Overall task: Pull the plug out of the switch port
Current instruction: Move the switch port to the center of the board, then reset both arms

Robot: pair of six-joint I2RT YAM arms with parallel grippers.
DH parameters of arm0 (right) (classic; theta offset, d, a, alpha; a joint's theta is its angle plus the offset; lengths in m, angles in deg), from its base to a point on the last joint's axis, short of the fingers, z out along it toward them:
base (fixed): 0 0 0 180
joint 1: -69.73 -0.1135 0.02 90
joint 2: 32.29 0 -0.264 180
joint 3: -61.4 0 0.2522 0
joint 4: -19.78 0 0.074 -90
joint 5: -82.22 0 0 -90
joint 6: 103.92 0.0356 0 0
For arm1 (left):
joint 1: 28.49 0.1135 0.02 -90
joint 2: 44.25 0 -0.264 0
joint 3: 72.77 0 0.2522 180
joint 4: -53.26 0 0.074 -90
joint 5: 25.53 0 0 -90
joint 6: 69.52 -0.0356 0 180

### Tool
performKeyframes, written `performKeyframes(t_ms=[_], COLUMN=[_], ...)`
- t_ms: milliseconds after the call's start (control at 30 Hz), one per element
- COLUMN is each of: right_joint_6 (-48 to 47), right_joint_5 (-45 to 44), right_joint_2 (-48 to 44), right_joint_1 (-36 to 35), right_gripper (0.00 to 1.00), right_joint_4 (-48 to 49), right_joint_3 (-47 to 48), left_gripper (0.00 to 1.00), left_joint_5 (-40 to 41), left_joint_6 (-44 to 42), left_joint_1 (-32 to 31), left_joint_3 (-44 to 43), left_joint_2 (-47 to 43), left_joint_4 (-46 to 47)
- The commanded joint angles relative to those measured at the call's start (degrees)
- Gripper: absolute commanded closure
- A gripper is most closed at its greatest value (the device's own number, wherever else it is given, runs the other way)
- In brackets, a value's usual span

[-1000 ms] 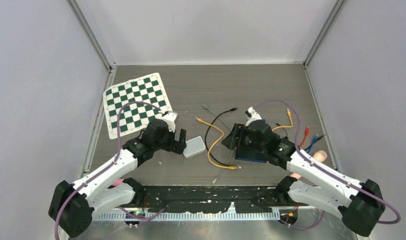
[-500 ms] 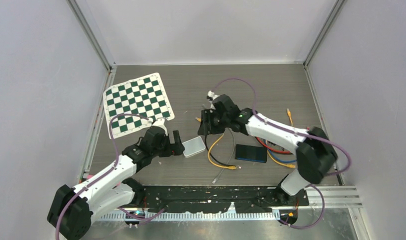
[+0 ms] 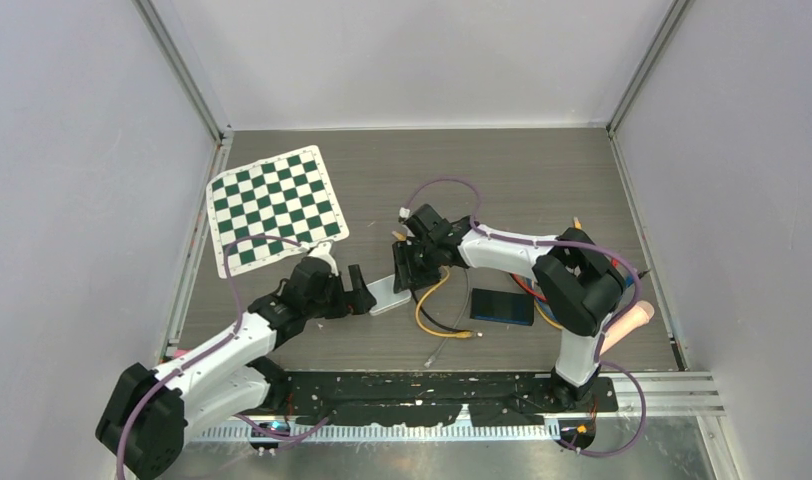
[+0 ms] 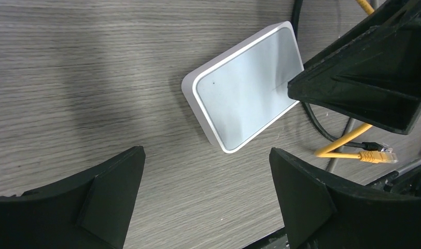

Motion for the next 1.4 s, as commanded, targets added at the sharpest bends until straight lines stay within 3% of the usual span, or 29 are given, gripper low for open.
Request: performKeyframes(t_ms=[0,200,367,500,600,767,867,1033,1233,1367], right_joint_6=[0.9,4.6,7.2,7.0,4.1,-2.7,-4.8,-5.1,-2.4,-1.8], right_joint_5=[3.0,2.5,0.8,-1.4,-5.6,-12.9,-22.2,-37.8,-42.7,-48.7], right_joint_2=[0.8,0.3,-1.1,-2.0,-5.7,-14.4,-21.5,-32.6,-47.3,-58.2], right_joint_1=[-1.5,-4.4,-7.9,-8.9,-8.9,-8.9,-8.6,-5.4,10.9,17.8], right_gripper=[0.50,0.64,0.66,0.65,0.57,0.39,0.31,0.22,0.14,0.03], right_joint_4=[3.8,5.6,8.1,7.2,3.3,0.6,-2.0,-8.6,-12.1,-13.8], right_joint_3=[1.4,0.4,-1.1,-0.6,0.4,0.8,0.4,-3.0,-13.7,-19.7], left_gripper=[0.07,0.16,0.25,0.25,0.23,0.11,0.01,0.01,0.00,0.00], left_joint_5=[-3.1,-3.9,-3.1,-1.7,0.2,5.2,8.3,13.2,16.8,18.6], left_joint_6=[0.8,0.7,0.2,-1.1,-2.3,-4.5,-4.8,-4.4,-2.9,-2.5], left_joint_1=[0.3,0.3,0.3,0.3,0.3,0.3,0.3,0.3,0.3,0.3], left_joint_3=[0.2,0.7,1.1,0.4,-0.1,-2.2,-3.1,-4.5,-7.6,-9.7], left_joint_2=[1.9,4.0,4.4,3.7,1.2,-5.6,-10.1,-16.2,-18.7,-18.1], left_joint_4=[6.0,7.4,7.0,4.6,1.5,-4.0,-6.7,-11.1,-14.9,-16.9])
